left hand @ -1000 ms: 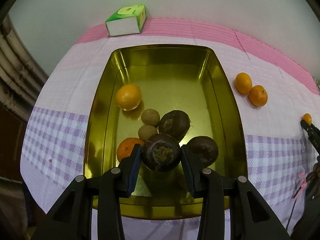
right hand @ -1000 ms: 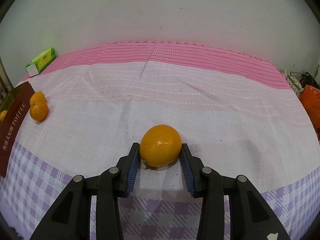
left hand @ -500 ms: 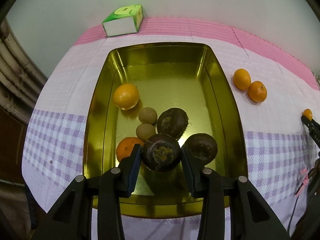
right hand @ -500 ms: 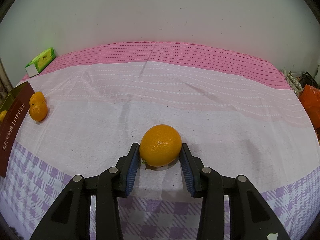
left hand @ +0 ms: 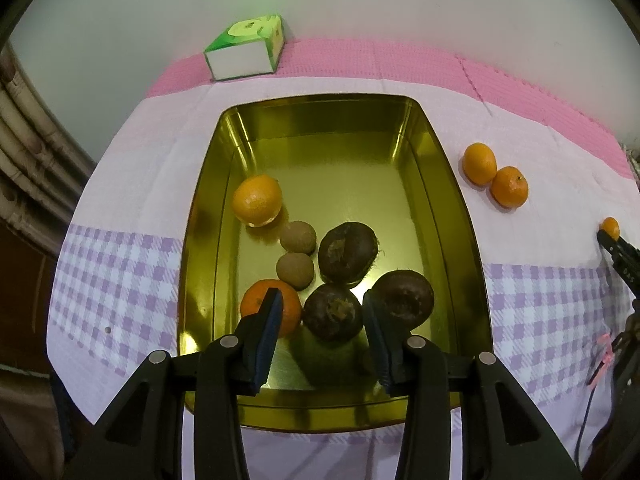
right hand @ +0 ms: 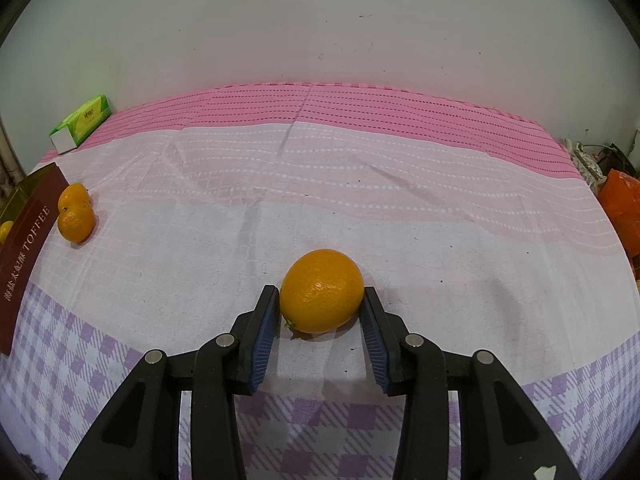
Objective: Organize fruits
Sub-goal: 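Lower the passion fruit into the gold tin with the left gripper and release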
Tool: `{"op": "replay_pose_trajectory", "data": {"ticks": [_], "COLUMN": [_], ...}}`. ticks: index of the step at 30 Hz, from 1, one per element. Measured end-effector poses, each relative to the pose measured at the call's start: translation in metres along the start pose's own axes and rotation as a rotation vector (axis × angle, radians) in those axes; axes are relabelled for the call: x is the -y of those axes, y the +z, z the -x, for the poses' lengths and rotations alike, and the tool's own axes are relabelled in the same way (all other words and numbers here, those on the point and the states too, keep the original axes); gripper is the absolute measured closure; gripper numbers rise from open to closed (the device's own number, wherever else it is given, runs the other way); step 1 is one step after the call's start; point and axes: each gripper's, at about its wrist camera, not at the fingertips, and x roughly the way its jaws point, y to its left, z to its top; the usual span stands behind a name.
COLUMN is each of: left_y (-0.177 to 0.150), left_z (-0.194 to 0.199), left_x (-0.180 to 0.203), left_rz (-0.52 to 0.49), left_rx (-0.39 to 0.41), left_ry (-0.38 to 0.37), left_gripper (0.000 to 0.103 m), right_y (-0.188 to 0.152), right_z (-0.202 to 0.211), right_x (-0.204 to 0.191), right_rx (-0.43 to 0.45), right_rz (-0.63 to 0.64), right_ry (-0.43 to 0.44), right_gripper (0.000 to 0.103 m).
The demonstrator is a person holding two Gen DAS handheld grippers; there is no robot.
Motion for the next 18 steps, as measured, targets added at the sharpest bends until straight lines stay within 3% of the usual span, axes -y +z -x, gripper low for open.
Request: {"op": "replay_pose_trajectory", "data": {"ticks": [3, 18], "left_y": [0.001, 0.004], "left_z": [0.006, 0.025], "left_x": [-0.003, -0.042], "left_rz": [0.007, 0.043], "left_rx": [0.009, 0.058], "left_ry": [0.000, 0.065], "left_gripper": [0.052, 0.043], "right_y": [0.000, 0.001], "right_z": [0.000, -0.001], "right_x": [0.001, 0.001], "right_rx": [0.000, -0.001], "right_rz": [-0.001, 0.000], "right_ry": [0.001, 0.000], "right_gripper": [0.064, 0.064]}}
